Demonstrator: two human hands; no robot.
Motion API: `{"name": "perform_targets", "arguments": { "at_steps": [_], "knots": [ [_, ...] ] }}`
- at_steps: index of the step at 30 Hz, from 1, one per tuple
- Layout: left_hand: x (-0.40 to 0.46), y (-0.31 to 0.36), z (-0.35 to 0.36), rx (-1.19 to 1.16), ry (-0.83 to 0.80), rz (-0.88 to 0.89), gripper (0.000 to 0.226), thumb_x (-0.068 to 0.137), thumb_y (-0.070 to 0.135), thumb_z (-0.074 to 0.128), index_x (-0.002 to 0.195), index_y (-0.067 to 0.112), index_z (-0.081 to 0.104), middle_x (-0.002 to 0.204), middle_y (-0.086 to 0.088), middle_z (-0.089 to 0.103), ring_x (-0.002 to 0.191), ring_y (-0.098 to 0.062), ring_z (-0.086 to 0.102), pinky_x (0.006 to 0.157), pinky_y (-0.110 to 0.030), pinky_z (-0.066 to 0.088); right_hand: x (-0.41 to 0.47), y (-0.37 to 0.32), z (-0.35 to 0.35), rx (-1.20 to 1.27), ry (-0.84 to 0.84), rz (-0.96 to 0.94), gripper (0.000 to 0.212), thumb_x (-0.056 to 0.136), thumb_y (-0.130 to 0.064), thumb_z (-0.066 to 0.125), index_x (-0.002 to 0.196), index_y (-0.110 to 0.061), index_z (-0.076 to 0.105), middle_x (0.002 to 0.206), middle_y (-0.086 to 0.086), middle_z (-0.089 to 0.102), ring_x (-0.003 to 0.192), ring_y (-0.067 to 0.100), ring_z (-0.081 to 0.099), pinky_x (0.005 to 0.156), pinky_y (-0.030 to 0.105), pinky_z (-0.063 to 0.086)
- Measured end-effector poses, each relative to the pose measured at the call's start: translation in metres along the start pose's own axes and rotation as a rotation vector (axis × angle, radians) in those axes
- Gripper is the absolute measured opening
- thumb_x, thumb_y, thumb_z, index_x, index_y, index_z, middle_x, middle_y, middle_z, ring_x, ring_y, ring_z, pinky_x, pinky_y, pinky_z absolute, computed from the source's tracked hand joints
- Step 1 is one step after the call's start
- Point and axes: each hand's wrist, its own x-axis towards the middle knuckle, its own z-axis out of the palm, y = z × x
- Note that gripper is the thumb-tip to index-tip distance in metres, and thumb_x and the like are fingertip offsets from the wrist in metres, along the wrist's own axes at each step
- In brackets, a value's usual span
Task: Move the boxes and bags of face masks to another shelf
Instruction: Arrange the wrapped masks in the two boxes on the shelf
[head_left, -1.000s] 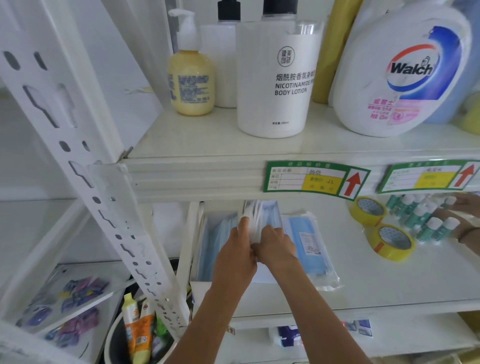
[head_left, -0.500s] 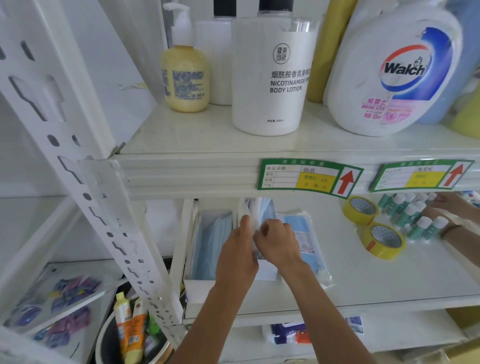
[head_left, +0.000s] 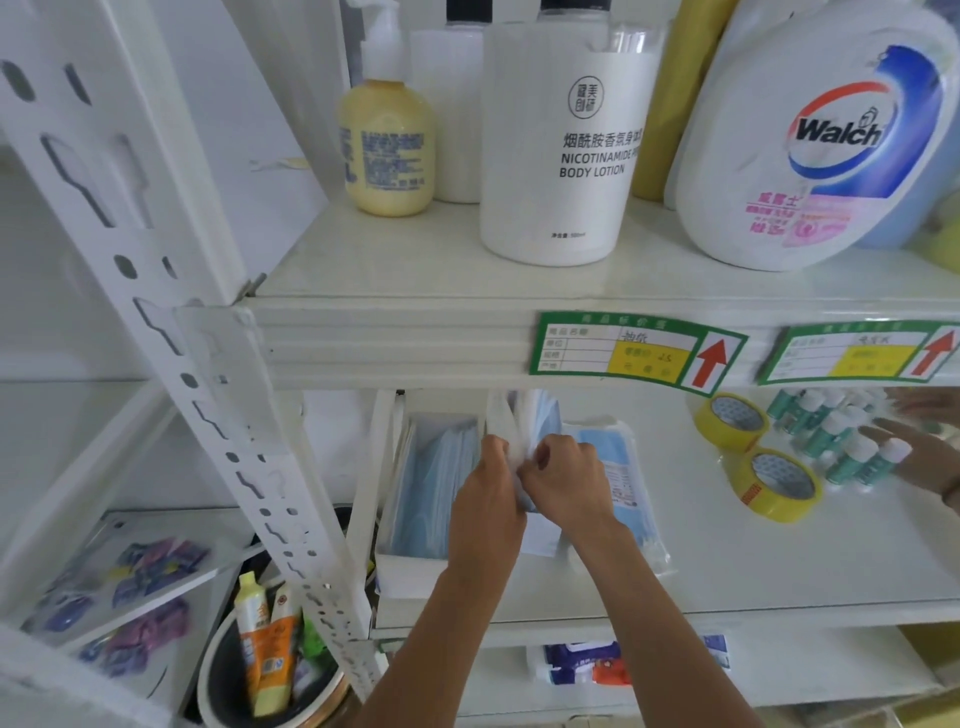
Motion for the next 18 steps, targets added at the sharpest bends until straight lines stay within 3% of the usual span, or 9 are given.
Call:
{"name": "perform_targets", "arguments": {
  "at_steps": [4,7,10,12,15,18],
  "knots": [
    [0.011,-0.001,-0.012,0.089,-0.117,0.072,0.032,0.093,0.018,0.064,0.113,0.015,0.04,0.097,-0.003,0.063,0.08,-0.019,0.062,0.063,-0.029,0.05,0.003,0.003,0.002,0.014,0.001,-0.001,0.016,0.083,-0.025,0.058,0.071,-0.014,0.058,0.076,0.004,0.056,0.068,0.015,0.049,0.052,0.03,0.039],
    [0.017,-0.005,-0.025,0.255,-0.174,0.192,0.048,0.082,0.006,0.066,0.122,0.016,0.042,0.11,-0.006,0.056,0.098,-0.026,0.057,0.077,-0.036,0.051,0.004,0.007,0.004,0.056,0.0,0.003,0.015,0.082,-0.026,0.058,0.071,-0.015,0.058,0.078,0.005,0.058,0.072,0.016,0.048,0.058,0.035,0.045],
    [0.021,-0.011,-0.033,0.234,-0.198,0.192,0.057,0.081,-0.002,0.063,0.131,0.017,0.044,0.103,-0.008,0.057,0.092,-0.025,0.059,0.071,-0.034,0.05,0.006,0.008,0.006,0.062,0.007,0.011,0.016,0.082,-0.027,0.059,0.072,-0.015,0.06,0.077,0.005,0.058,0.072,0.018,0.05,0.061,0.036,0.05],
    [0.022,-0.012,-0.034,0.187,-0.233,0.192,0.059,0.082,-0.006,0.062,0.134,0.016,0.045,0.098,-0.007,0.061,0.087,-0.024,0.061,0.065,-0.03,0.046,0.005,0.009,0.007,0.053,0.001,-0.004,0.016,0.082,-0.028,0.058,0.071,-0.016,0.059,0.075,0.003,0.057,0.068,0.014,0.048,0.054,0.032,0.043],
    [0.022,-0.007,-0.031,0.174,-0.166,0.193,0.044,0.084,-0.006,0.06,0.125,0.01,0.053,0.099,-0.008,0.065,0.088,-0.024,0.062,0.068,-0.029,0.046,0.005,0.013,0.007,0.01,-0.02,-0.05,0.015,0.086,-0.028,0.057,0.075,-0.017,0.058,0.075,0.0,0.056,0.067,0.011,0.042,0.051,0.027,0.031],
    [0.017,-0.004,-0.024,0.184,-0.089,0.179,0.023,0.089,0.002,0.062,0.111,0.006,0.057,0.097,-0.009,0.065,0.085,-0.023,0.062,0.067,-0.023,0.041,0.004,0.016,0.003,0.002,-0.032,-0.085,0.014,0.088,-0.025,0.057,0.077,-0.016,0.058,0.073,-0.001,0.055,0.068,0.014,0.044,0.054,0.029,0.033]
  ]
}}
